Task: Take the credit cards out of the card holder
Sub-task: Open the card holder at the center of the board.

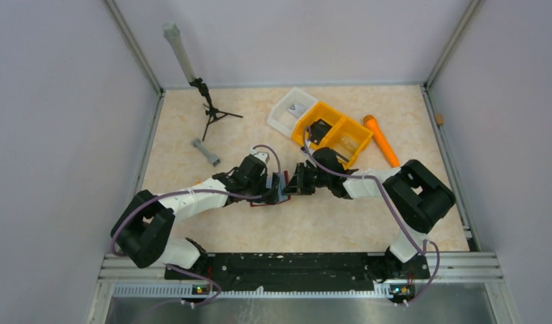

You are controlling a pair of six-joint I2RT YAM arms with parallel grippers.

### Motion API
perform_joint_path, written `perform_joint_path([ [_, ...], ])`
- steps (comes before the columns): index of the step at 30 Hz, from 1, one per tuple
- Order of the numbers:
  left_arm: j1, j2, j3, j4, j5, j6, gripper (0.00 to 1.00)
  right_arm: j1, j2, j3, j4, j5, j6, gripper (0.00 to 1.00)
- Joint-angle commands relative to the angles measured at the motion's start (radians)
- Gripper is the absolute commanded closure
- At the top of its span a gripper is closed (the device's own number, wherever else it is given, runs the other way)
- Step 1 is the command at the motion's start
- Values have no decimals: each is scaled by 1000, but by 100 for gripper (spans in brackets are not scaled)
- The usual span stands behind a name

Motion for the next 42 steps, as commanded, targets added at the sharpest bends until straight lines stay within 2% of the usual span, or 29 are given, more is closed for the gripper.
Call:
perform_joint_path([
  [1,5,-6,13,60,6,-16,1,14,0,34,30,-11,1,100],
  [3,10,-5,10,52,-13,-17,3,14,-2,34,29,-10,0,100],
  [4,15,4,14,39,-30,-17,8,14,-3,35,28,-11,0,100],
  [7,29,50,28,-4,-63,-16,35,14,-4,38,27,-12,-1,100],
  [8,33,71,32,-14,-71,-16,44,14,-3,39,29,-12,-1,97],
  [10,33,106,44,-32,-74,-18,58,14,-2,39,29,-11,-1,87],
  [12,33,124,46,-32,-66,-20,69,14,-2,40,29,-10,-2,85],
  [14,33,123,43,-33,-62,-20,77,14,-1,42,28,-9,-2,84],
  [16,33,116,43,-41,-71,-19,78,14,2,45,27,-7,-3,83],
  [20,33,115,43,-59,-86,-14,77,14,-3,32,73,-17,13,84],
  [22,33,113,42,-66,-83,-12,75,14,-6,29,93,-21,20,90],
  [24,33,97,46,-78,-77,-15,63,14,-4,37,82,-20,17,100],
  [27,31,38,51,-113,-91,-11,36,13,0,51,52,-10,9,100],
  [30,28,-22,74,-180,-127,16,21,13,-2,56,34,-6,6,100],
  [36,-34,-123,122,-267,-239,56,6,5,-1,66,8,-19,11,100],
  [38,-70,-148,118,-242,-258,91,2,-3,-3,67,3,-34,16,100],
  [42,-147,-166,91,-129,-297,182,1,-25,3,68,11,-96,47,100],
])
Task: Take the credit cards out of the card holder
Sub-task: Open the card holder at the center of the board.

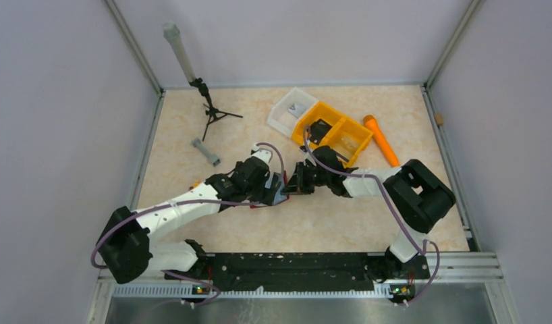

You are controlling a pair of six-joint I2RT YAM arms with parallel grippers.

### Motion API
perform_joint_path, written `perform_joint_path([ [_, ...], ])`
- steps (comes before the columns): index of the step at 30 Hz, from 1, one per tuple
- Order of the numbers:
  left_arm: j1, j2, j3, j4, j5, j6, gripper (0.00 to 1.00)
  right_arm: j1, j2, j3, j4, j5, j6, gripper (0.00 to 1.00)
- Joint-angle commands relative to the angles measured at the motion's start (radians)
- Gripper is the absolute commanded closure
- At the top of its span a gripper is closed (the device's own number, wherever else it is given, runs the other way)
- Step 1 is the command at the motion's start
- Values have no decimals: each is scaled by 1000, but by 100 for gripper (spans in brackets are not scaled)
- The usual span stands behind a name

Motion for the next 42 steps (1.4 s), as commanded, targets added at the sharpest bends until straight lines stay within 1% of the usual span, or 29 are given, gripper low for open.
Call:
perform_joint_path([
  [1,-75,-26,1,106,-106,116,1,-28,4,45,39,-91,42,100],
  [5,-124,-49,-55,220,-176,214,1,-45,-5,52,13,-114,50,100],
  [7,-132,-66,-89,283,-172,254,1,-49,-6,66,-21,-114,36,100],
  [10,-150,-61,-100,313,-152,266,1,-55,-1,69,-31,-117,32,100],
  [18,-206,14,-79,315,-189,274,1,-59,14,72,-21,-133,37,100],
  [22,-211,25,-75,308,-159,279,1,-59,24,69,-11,-136,39,100],
  [29,-212,68,-58,290,-193,268,5,-59,34,60,12,-142,48,100],
  [34,-221,86,-49,281,-164,271,5,-63,39,60,13,-143,48,100],
  [42,-231,109,-39,272,-172,273,6,-65,46,60,16,-146,44,100],
])
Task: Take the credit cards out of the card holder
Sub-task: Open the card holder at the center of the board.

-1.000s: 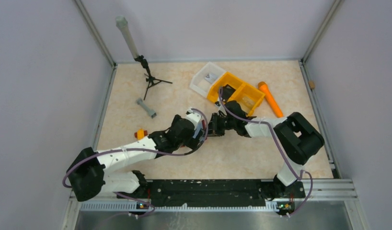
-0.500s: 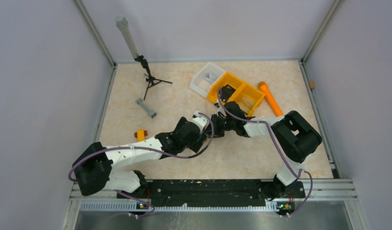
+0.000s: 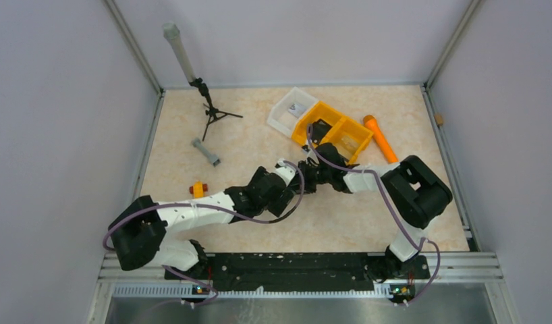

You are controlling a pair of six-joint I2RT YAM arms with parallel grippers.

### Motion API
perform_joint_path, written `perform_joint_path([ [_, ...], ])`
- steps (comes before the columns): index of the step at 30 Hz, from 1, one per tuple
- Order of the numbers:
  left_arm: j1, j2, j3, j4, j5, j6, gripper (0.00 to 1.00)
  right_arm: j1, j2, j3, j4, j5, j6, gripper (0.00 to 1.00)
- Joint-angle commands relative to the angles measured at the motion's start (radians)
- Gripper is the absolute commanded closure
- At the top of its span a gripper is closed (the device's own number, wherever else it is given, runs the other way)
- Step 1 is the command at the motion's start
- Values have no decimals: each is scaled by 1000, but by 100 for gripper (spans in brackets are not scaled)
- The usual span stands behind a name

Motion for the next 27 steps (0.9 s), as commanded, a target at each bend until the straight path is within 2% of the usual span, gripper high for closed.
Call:
perform_joint_path([
  [1,-14,18,41,3,-8,5,5,-9,8,34,55,-24,2,100],
  [5,-16,33,54,-15,-23,-1,7,-11,12,35,58,-26,2,100],
  [11,-18,32,61,-43,-109,-62,16,-12,15,37,45,-20,-10,100],
  [19,-16,11,43,-47,-141,-100,35,-12,11,39,43,-20,-12,100],
  [21,-15,31,53,-71,-164,-128,38,-12,7,39,42,-19,-13,100],
  [27,15,94,132,-210,-201,-283,41,-12,0,45,30,-9,-23,100],
])
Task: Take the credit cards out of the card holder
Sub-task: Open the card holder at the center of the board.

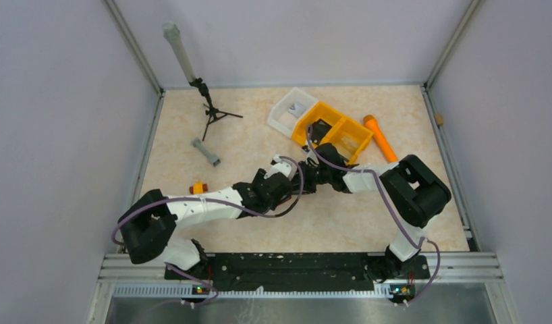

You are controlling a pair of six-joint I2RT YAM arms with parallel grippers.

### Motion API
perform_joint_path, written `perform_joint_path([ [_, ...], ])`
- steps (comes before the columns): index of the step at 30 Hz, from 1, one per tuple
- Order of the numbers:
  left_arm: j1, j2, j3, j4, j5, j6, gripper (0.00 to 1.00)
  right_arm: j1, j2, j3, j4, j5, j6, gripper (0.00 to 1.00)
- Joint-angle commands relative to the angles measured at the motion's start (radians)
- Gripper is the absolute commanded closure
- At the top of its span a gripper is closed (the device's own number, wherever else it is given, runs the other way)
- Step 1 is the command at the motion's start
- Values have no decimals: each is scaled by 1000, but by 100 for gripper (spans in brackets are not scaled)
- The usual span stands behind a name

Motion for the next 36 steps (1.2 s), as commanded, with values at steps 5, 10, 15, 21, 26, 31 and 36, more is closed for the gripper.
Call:
perform_joint_path([
  [5,144,-119,-23,0,165,-227,42,-10,-16,42,19,0,-43,100],
  [10,257,-247,-117,143,453,-298,38,-10,-43,19,12,33,-87,100],
  [15,331,-238,-141,250,706,-361,40,-10,-43,-36,105,21,-82,100],
  [21,388,-110,-115,237,768,-369,32,-10,-66,-51,113,6,-91,100],
  [26,415,-108,-158,364,871,-392,7,-13,-148,-58,-23,51,-154,100],
  [31,415,-122,-185,442,924,-405,1,-16,-179,-107,-5,29,-147,100],
  [36,416,-111,-183,463,941,-460,13,-16,-193,-130,-5,46,-158,100],
])
